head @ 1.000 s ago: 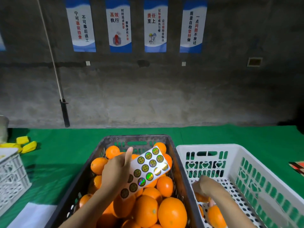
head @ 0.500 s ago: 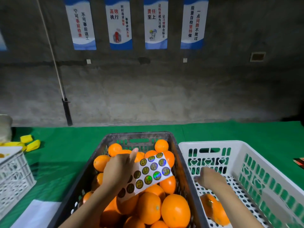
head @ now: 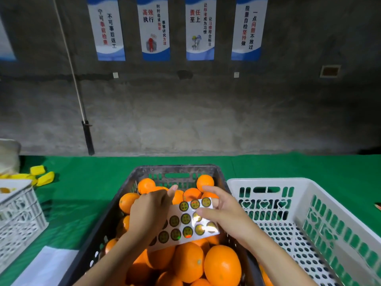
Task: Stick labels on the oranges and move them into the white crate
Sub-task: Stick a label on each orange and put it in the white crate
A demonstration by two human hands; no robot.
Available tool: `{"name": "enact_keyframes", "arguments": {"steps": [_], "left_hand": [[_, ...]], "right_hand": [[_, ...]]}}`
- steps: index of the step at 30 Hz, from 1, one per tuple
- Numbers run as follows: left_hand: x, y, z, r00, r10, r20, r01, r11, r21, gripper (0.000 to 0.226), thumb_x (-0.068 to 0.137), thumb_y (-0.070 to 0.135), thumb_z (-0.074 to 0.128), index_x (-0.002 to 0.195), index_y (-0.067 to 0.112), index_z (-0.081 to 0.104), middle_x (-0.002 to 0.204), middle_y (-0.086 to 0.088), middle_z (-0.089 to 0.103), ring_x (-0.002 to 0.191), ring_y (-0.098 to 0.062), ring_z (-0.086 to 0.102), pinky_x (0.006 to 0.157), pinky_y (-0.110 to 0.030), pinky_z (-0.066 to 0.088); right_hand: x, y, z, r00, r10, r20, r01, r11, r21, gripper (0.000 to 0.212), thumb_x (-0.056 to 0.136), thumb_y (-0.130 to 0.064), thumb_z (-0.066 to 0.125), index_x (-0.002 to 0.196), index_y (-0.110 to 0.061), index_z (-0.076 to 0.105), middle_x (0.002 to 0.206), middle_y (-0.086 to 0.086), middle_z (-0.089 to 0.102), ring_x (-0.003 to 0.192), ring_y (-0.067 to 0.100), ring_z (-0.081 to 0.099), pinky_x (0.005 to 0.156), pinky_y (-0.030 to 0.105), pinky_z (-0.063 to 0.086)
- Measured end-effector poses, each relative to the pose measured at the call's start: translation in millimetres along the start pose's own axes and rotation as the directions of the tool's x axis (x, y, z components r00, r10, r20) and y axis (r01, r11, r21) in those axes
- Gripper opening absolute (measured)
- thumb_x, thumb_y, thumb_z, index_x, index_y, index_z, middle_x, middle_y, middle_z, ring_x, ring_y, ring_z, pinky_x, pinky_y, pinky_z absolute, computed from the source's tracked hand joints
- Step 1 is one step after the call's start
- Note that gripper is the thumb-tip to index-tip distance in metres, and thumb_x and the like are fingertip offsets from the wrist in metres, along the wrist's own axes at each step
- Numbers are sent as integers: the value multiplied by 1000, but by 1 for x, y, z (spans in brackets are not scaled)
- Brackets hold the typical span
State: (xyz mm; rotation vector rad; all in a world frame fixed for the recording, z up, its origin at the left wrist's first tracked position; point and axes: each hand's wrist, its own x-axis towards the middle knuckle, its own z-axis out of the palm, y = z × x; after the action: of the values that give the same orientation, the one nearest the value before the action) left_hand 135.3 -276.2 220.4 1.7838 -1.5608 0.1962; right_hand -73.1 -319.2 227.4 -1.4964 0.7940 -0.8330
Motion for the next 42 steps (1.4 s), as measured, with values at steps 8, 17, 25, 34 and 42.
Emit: {"name": "enact_keyframes", "arguments": {"steps": [8, 17, 25, 34, 42], "left_hand": [[3, 7, -6, 974, 225, 14, -223, 971, -85, 52, 89, 63, 40, 97, 24, 74, 92, 8, 70, 84, -10, 61, 76, -34, 49], [5, 3, -2, 965, 260, 25, -253, 956, -148, 42, 90, 60, 48, 100, 28, 75, 98, 13, 71, 91, -4, 60, 82, -36, 50], [5, 3, -2, 953, 303, -4, -297, 930, -218, 31, 91, 56, 51, 85, 33, 72, 92, 19, 62, 88, -5, 57, 76, -35, 50], [7, 5, -5, 930, 341, -137, -368, 878, -308, 21, 91, 47, 58, 84, 33, 72, 97, 23, 62, 97, -6, 58, 84, -32, 43], [6, 4, -4, 938, 226, 262, -45, 829, -557, 7, 90, 33, 70, 86, 30, 74, 83, 14, 70, 82, -8, 64, 68, -17, 47]], "right_hand": [[7, 6, -5, 980, -71, -185, 95, 988, 125, 50, 85, 1, 74, 128, -21, 58, 100, 6, 78, 90, 26, 76, 67, 34, 61], [8, 12, -1, 983, -81, -162, 105, 984, 142, 46, 86, 0, 74, 124, -21, 60, 99, 7, 78, 89, 27, 76, 65, 33, 61], [8, 13, -2, 991, -25, -131, 46, 987, 154, 43, 84, -5, 77, 122, -21, 62, 99, 7, 78, 89, 27, 76, 66, 33, 61], [8, 14, -3, 971, 0, -237, 52, 976, 210, 17, 88, -2, 71, 105, -2, 71, 93, 14, 77, 85, 31, 76, 65, 33, 61], [14, 14, -17, 815, -11, -580, 197, 946, 258, 8, 93, -1, 66, 99, -5, 68, 88, 11, 77, 78, 24, 76, 60, 30, 61]]}}
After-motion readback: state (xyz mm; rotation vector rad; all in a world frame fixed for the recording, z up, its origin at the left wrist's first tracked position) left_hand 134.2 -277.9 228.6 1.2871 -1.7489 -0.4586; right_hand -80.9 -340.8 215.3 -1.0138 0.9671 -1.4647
